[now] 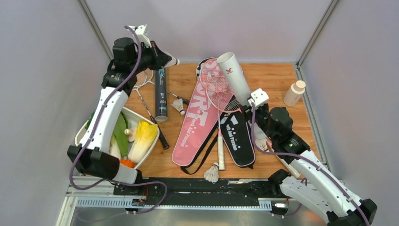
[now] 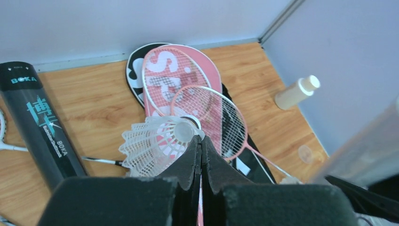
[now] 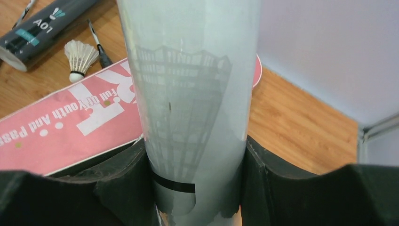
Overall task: Pack up the badminton gear
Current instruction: Place the shuttlecock at the shuttle tube.
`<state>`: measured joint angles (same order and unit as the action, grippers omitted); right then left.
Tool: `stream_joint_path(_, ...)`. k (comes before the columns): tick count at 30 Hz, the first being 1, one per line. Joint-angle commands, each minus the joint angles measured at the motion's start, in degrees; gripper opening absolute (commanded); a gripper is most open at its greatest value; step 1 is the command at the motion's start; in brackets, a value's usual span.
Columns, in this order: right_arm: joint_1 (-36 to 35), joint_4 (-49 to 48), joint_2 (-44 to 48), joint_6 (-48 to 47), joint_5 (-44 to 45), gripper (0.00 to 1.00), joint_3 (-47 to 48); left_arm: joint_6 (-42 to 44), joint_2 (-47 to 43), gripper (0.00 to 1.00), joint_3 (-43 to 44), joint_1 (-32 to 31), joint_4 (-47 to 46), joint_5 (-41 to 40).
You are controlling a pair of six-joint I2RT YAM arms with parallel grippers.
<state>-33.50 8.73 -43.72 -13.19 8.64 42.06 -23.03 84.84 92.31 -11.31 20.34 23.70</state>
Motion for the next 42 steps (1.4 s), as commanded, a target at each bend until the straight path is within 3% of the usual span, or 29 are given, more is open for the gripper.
stream_joint_path(1,0.1,-11.8,1.9,-17.7,-10.3,0.2,-4.4,0.8,-5.3,0.0,2.8,-0.4,12.3,4.0)
stream_joint_path(5,0.1,-13.0,0.6,-26.3,-16.3,0.17,-6.5,-0.1,-8.5,0.0,3.7,-0.7,16.6,9.8)
stream_joint_path(10,0.1,-17.5,0.2,-30.2,-17.7,0.18,-8.7,-4.0,-11.3,0.0,3.1,-1.9,17.9,18.4)
stream_joint_path(19,0.1,-19.3,1.0,-33.4,-19.8,0.19,-10.8,-7.9,-16.1,0.0,2.4,-4.2,15.8,22.7)
stream_joint_path(28,0.0,-20.3,1.5,-33.3,-20.2,0.19,-10.8,-9.0,-20.6,0.0,-1.2,-7.1,15.4,21.6)
stream_joint_path(34,0.0,-20.9,1.5,-32.9,-22.1,0.18,-10.4,-11.3,-21.3,0.0,-4.0,-8.5,12.1,22.1)
stream_joint_path(39,-0.3,-21.6,0.8,-32.1,-22.4,0.18,-10.7,-18.3,-22.3,0.0,-11.0,-11.2,-1.3,24.1)
stream_joint_path(42,-0.4,-22.2,0.7,-31.9,-22.2,0.18,-10.7,-18.8,-21.8,0.0,-12.7,-13.4,-3.7,22.8)
